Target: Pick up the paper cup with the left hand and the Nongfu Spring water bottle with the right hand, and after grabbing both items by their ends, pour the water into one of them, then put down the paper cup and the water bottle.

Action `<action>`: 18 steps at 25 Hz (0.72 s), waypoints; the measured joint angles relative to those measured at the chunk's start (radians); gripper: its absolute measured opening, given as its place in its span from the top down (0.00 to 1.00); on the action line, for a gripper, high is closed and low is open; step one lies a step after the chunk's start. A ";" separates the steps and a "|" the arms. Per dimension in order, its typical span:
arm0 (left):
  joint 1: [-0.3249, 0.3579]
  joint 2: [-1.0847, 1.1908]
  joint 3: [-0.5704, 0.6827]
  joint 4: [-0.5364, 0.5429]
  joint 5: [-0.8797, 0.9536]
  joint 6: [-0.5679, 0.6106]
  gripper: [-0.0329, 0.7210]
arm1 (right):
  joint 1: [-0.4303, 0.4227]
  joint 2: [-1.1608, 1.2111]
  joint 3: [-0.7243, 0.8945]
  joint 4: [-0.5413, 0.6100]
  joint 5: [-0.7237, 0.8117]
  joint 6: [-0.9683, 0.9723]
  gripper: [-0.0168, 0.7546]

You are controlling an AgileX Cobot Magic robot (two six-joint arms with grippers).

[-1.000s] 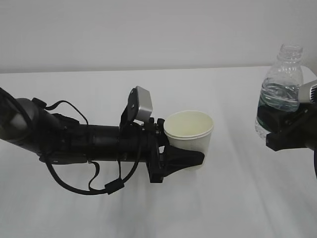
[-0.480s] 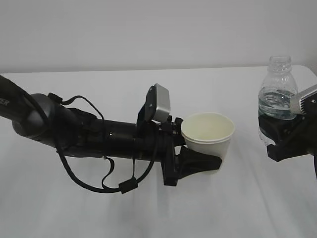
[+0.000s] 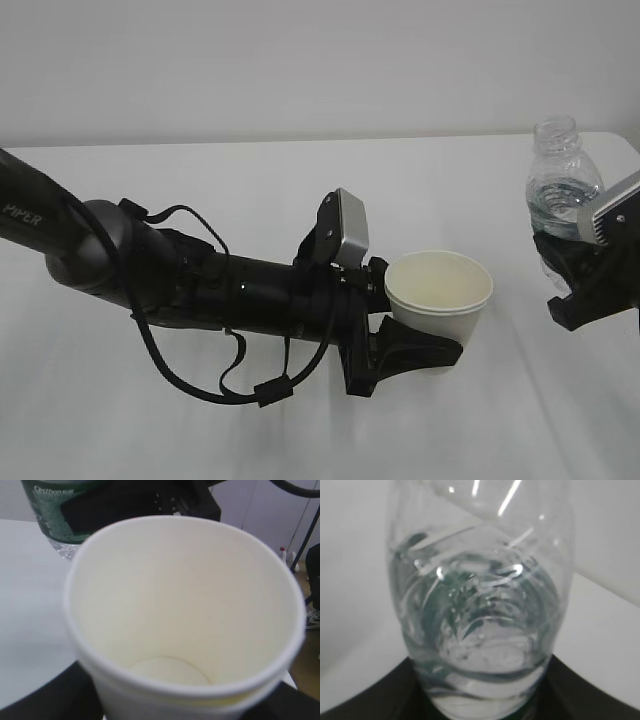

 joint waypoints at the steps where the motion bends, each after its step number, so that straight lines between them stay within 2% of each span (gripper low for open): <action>1: 0.000 0.000 0.000 0.000 0.002 0.000 0.36 | 0.000 0.000 0.000 0.015 0.000 -0.024 0.49; 18: 0.000 0.008 -0.002 -0.062 0.042 -0.013 0.36 | 0.000 0.000 0.000 0.044 -0.002 -0.294 0.49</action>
